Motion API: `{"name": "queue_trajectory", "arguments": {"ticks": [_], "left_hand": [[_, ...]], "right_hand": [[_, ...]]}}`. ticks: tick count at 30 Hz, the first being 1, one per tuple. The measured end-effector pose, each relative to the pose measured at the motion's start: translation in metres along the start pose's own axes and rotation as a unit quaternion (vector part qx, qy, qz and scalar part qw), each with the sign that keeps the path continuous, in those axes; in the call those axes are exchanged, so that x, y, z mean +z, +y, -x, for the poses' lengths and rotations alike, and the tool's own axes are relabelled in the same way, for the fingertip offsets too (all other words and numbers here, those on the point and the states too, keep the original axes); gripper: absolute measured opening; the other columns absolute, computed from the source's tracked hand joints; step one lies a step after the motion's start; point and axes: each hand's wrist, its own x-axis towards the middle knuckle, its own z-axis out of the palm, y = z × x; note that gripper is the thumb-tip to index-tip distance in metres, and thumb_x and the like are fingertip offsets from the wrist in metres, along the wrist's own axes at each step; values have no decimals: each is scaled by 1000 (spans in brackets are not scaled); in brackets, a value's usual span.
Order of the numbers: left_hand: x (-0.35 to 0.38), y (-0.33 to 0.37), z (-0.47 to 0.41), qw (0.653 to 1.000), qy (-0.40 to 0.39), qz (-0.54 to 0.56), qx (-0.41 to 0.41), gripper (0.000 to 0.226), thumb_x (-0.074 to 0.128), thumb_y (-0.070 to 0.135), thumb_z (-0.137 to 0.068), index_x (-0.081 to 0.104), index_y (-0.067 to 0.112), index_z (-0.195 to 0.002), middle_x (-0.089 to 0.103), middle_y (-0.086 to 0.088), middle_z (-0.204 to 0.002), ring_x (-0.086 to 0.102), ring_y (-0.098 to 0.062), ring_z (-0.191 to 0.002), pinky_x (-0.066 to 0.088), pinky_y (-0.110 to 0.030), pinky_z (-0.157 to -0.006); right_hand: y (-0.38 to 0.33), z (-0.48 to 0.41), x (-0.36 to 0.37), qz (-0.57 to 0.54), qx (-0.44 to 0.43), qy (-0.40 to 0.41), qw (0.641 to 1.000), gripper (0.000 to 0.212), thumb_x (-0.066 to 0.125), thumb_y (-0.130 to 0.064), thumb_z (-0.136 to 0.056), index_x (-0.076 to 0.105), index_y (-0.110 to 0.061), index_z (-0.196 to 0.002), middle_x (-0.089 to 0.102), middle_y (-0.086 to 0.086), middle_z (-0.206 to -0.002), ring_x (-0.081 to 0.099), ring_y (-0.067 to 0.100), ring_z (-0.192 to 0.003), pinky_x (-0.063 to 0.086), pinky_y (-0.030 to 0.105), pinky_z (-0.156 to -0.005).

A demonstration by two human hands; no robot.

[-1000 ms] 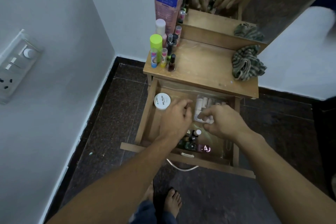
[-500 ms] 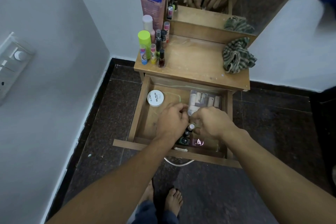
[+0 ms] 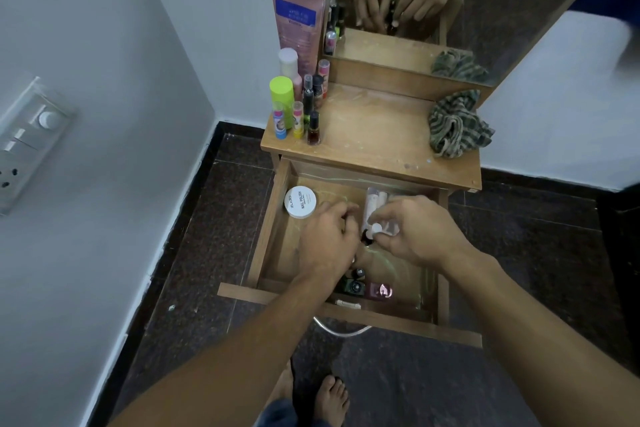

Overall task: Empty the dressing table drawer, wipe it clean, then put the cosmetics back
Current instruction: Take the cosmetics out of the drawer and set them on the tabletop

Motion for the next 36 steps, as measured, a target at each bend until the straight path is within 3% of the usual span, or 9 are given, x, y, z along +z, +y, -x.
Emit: {"name": "queue_trajectory", "arguments": {"ticks": [6, 9, 12, 14, 22, 27, 36], "left_hand": [[-9, 22, -16, 994, 78, 65, 37, 26, 56, 24, -98, 71, 29, -119, 66, 15, -111, 61, -3, -92, 51, -22, -81], [-14, 36, -31, 986, 111, 116, 54, 31, 54, 24, -101, 67, 25, -129, 65, 13, -116, 62, -5, -97, 54, -26, -84], [-17, 45, -46, 978, 144, 139, 62, 36, 52, 24, -101, 60, 21, -137, 63, 9, -120, 63, -8, -95, 56, -32, -81], [-18, 47, -53, 976, 151, 140, 67, 40, 51, 23, -100, 56, 21, -140, 62, 6, -119, 61, -7, -94, 55, -28, -80], [-10, 29, -59, 984, 111, 113, 77, 28, 60, 14, -96, 67, 21, -122, 64, 10, -108, 58, -2, -87, 49, -18, -76], [-8, 21, -67, 984, 106, 108, 91, 29, 58, 12, -93, 68, 17, -120, 63, 6, -107, 61, -6, -92, 55, -30, -77], [-6, 20, -72, 986, 106, 102, 84, 23, 58, 15, -93, 68, 20, -112, 61, 9, -106, 61, -7, -83, 55, -33, -68]], "right_hand": [[-9, -33, -57, -56, -17, 140, 988, 19, 73, -36, -81, 79, -32, -98, 69, -13, -88, 56, 4, -71, 53, 33, -67], [-17, -57, -79, -84, -25, 206, 975, 19, 72, -33, -82, 80, -30, -100, 70, -17, -87, 47, -8, -62, 47, 26, -67], [-26, -81, -93, -94, -20, 246, 965, 17, 71, -32, -83, 80, -28, -98, 68, -16, -84, 50, 1, -64, 49, 29, -68], [-30, -98, -98, -92, -7, 268, 959, 17, 69, -33, -84, 80, -29, -96, 70, -12, -86, 55, 8, -70, 54, 35, -69], [-37, -151, -95, -85, 56, 289, 952, 15, 69, -27, -85, 79, -22, -96, 75, -3, -87, 69, 21, -85, 58, 39, -73], [-34, -174, -87, -68, 71, 280, 955, 18, 67, -25, -89, 78, -22, -103, 75, 0, -91, 69, 25, -89, 58, 41, -75], [-40, -197, -81, -50, 53, 307, 949, 22, 64, -21, -89, 77, -18, -106, 76, 5, -99, 69, 28, -93, 58, 45, -79]]}}
